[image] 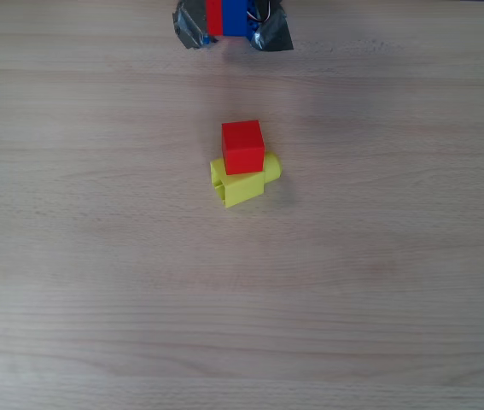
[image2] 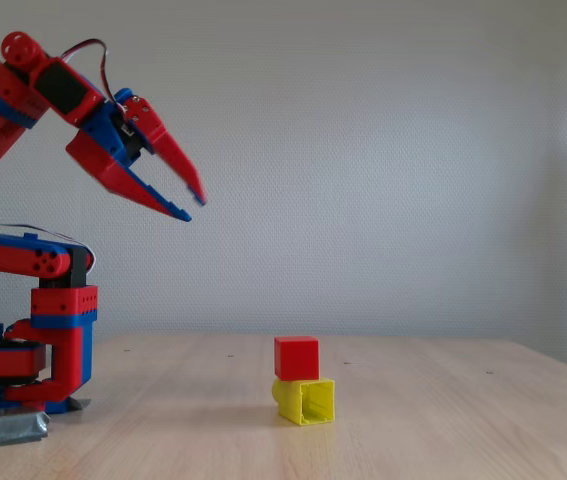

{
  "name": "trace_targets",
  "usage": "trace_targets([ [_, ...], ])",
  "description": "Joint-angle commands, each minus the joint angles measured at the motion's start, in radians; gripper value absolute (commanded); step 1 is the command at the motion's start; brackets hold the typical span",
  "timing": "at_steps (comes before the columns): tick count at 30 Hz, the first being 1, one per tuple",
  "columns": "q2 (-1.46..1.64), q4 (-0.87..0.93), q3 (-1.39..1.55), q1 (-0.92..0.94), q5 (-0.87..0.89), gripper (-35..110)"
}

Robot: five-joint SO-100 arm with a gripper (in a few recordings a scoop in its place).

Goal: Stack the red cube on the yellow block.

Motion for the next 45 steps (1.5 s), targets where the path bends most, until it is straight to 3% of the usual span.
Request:
trace_targets([
  [1,0.046,-0.012,0.008,-0.011,-0.023,0],
  [4,0.063,-0.04,0.032,-0.087,-0.025,0],
  [9,-0.014,-0.232,0.183,-0.137,-0.021,0],
  [14,0.095,-0.382,0.497,-0.183,0.003,0],
  [22,0.206,-0.313,0.597,-0.156,0.06,0],
  [33,0.25,-0.336,0.827,-0.138,-0.029,0],
  [45,0.25,-0.325,0.822,-0.084,0.035,0],
])
